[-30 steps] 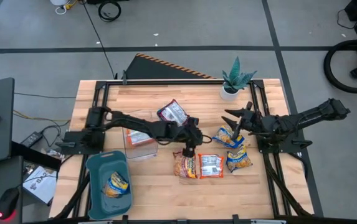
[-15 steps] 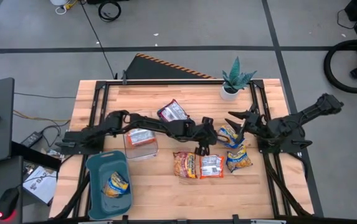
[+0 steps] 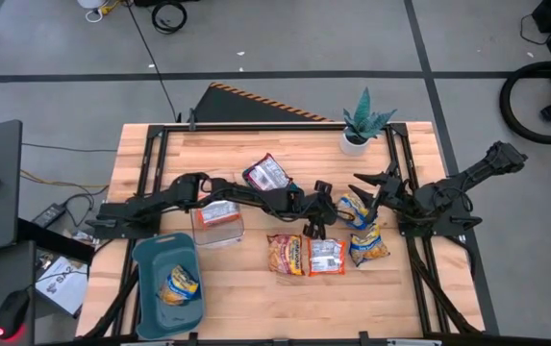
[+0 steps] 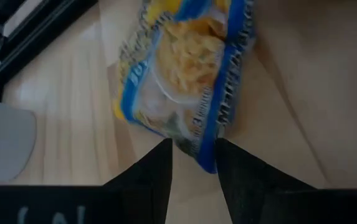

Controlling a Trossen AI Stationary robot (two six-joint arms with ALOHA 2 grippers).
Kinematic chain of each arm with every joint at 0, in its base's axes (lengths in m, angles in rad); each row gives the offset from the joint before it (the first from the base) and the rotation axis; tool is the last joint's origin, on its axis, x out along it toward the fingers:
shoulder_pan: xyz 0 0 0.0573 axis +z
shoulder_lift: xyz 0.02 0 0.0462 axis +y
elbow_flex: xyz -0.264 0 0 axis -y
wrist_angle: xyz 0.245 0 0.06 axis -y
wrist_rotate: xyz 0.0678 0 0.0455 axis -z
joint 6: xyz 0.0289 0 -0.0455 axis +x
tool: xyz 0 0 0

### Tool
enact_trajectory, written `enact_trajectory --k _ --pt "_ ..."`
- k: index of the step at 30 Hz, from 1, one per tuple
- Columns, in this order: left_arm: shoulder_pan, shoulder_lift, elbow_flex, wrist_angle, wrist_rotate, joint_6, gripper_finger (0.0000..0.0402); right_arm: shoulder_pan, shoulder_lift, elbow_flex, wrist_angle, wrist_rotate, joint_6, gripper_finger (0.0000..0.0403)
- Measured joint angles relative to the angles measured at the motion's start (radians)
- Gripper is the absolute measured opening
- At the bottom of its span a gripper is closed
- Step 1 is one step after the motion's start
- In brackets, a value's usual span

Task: Sort Maruchan noodles
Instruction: Put the blue noodle pack into the green bin

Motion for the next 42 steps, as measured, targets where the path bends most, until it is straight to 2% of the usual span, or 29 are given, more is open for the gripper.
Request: enact_trajectory --k 5,12,15,20,35,42 --pt "-0.001 0.005 -0.001 0.002 0.004 0.009 0.0099 0.000 0.000 0.000 0.000 -0.001 0.000 0.0168" --pt "0.000 0.005 -0.001 0.017 0.017 -0.002 0.0011 0.000 0.000 0.000 0.000 -0.002 0.002 0.0168" --pt "0.002 0.005 -0.001 0.017 0.031 -0.012 0.0008 0.000 0.000 0.000 0.000 -0.002 0.001 0.0168" --pt "0.001 -0.040 -0.001 -0.033 -0.002 0.002 0.0004 0.000 0.000 0.000 0.000 -0.002 0.001 0.0168" --pt "-0.015 -0.399 0.062 -0.562 -0.011 -0.033 0.0001 0.000 -0.013 0.000 0.060 0.034 -0.142 0.0168" --pt "-0.078 -0.577 0.062 -0.855 -0.009 -0.218 0.0001 -0.017 -0.017 0.000 0.151 0.069 -0.279 0.0168"
